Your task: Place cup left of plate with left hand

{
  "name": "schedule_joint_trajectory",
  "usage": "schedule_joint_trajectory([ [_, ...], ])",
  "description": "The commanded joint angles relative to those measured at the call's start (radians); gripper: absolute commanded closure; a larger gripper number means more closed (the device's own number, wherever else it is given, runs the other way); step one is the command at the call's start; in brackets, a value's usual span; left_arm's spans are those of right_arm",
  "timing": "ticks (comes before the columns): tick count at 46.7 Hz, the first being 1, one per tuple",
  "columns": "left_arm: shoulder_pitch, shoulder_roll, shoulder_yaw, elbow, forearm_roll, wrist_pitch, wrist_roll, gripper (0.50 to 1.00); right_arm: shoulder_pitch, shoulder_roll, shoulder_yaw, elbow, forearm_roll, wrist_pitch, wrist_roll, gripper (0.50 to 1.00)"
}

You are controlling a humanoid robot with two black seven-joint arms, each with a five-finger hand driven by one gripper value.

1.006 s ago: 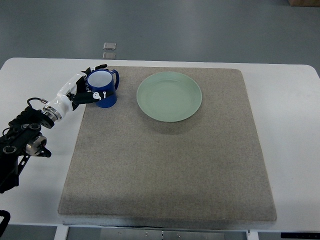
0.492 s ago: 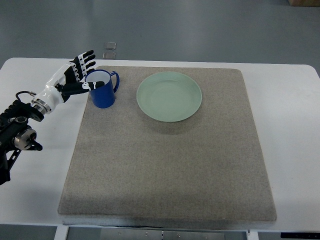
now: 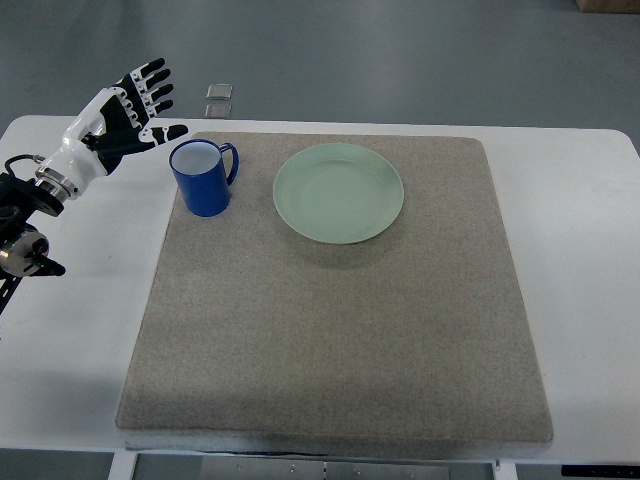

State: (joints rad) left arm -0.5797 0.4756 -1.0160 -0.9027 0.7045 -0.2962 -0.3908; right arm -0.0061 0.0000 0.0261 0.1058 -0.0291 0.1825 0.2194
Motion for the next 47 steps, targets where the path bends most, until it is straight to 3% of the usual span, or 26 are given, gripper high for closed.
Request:
schedule_joint_trajectory([
  [1,-0.020,0.021,0.001,-0.001,-0.042,0.002,-0.002,0.500,0.000,0.000,0.000,0.000,0.000,0.000,0.000,0.568],
  [10,-0.048,0.116,0.017,-0.001,-0.224,-0.026,-0.003,0.500,0.002,0.000,0.000,0.000,0.000,0.000,0.000,0.568],
  [22,-0.048,0.192,0.010,-0.004,-0.282,-0.190,0.044,0.500,0.000,0.000,0.000,0.000,0.000,0.000,0.000,0.568],
  [25,-0.048,0.202,0.008,-0.005,-0.359,-0.216,0.107,0.500,0.000,0.000,0.000,0.000,0.000,0.000,0.000,0.568],
  [37,-0.046,0.233,-0.022,-0.005,-0.807,-0.315,0.522,0.500,0.000,0.000,0.000,0.000,0.000,0.000,0.000,0.568],
  [42,-0.048,0.229,-0.030,0.001,-0.826,-0.315,0.612,0.500,0.000,0.000,0.000,0.000,0.000,0.000,0.000,0.568],
  [47,-0.069,0.218,-0.029,0.016,-0.829,-0.315,0.650,0.500,0.000,0.000,0.000,0.000,0.000,0.000,0.000,0.568],
])
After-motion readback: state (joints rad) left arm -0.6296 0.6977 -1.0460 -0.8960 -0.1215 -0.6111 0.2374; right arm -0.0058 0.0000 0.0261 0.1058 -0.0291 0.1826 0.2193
